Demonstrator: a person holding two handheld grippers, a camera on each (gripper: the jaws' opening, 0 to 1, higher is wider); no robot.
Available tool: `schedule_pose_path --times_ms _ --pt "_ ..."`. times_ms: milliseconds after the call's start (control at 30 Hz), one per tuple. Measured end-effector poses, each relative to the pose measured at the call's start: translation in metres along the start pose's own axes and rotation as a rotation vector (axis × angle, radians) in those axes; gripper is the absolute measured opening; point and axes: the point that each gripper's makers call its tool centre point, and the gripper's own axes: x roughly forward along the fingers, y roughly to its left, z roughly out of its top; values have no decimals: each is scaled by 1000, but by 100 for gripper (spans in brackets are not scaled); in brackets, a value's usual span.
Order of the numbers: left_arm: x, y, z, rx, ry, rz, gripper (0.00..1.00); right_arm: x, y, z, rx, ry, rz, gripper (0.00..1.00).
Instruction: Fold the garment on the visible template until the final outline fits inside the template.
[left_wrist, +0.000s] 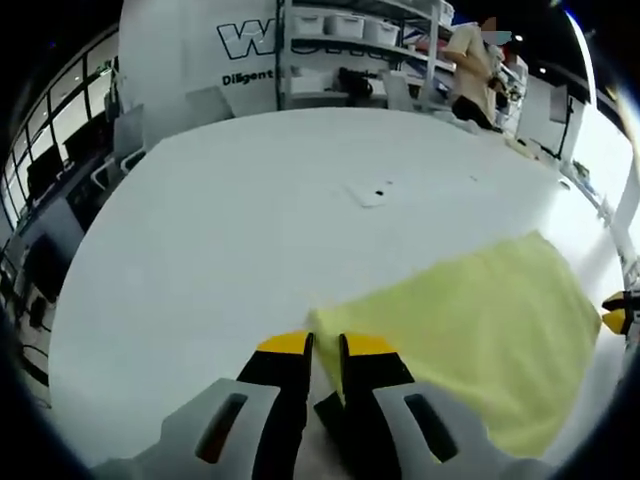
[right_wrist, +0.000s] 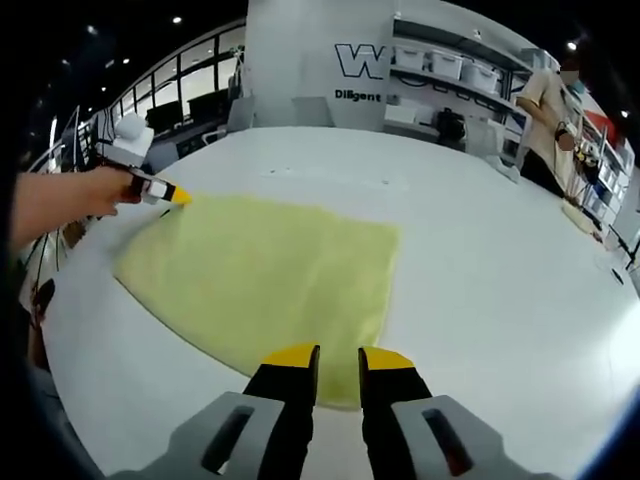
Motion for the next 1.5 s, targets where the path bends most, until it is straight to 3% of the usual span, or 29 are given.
schedule_pose_path --times_ms 567,1033,1500 --pt "2 1 5 26 -4 -4 3 4 0 -5 0 17 5 11" --pt "-14 3 23 6 -53 -15 3 5 4 -6 -7 24 15 11" --pt "-40 -6 49 -27 -127 -50 3 4 3 -7 -9 25 14 11"
